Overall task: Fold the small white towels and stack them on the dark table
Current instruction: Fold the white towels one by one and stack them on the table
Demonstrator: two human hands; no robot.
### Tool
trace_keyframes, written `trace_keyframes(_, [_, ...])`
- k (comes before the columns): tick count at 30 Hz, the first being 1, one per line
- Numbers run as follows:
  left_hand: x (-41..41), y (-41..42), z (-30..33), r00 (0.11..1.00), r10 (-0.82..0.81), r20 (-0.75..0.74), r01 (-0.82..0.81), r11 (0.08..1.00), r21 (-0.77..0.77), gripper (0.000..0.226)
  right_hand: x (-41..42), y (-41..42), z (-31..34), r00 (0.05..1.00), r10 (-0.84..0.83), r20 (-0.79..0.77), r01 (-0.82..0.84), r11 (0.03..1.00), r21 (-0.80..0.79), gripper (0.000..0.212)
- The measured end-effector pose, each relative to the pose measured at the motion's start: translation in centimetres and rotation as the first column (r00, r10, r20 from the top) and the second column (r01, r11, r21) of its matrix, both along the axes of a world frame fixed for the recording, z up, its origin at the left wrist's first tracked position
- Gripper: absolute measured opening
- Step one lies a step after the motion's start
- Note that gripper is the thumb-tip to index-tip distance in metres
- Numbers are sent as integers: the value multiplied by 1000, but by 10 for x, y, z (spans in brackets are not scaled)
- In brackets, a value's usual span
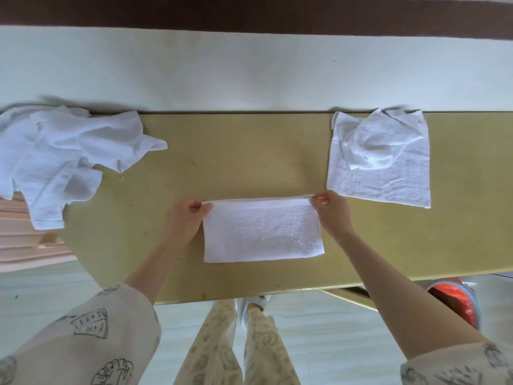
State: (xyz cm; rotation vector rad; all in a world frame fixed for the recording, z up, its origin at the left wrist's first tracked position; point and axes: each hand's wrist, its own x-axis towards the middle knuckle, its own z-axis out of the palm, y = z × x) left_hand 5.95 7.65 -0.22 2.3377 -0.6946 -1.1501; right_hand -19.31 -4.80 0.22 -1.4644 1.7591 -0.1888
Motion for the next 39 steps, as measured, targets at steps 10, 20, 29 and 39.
trace_keyframes(10, [-3,0,-9,997,-17,80,17,1000,-1,28,5,-2,-5,995,3,-99,-11,996,-84,13])
trace_keyframes(20, [-10,-4,-6,991,-19,134,20,1000,-4,26,6,0,-10,995,-4,-102,-6,995,-97,13])
trace_keyframes(29, [-15,1,-11,982,-31,188,38,999,-31,32,7,4,-14,991,-2,-134,-19,988,-156,12])
trace_keyframes(39, [-20,2,-11,978,-12,210,26,997,-66,31,8,3,-16,972,31,-232,-71,984,-165,14])
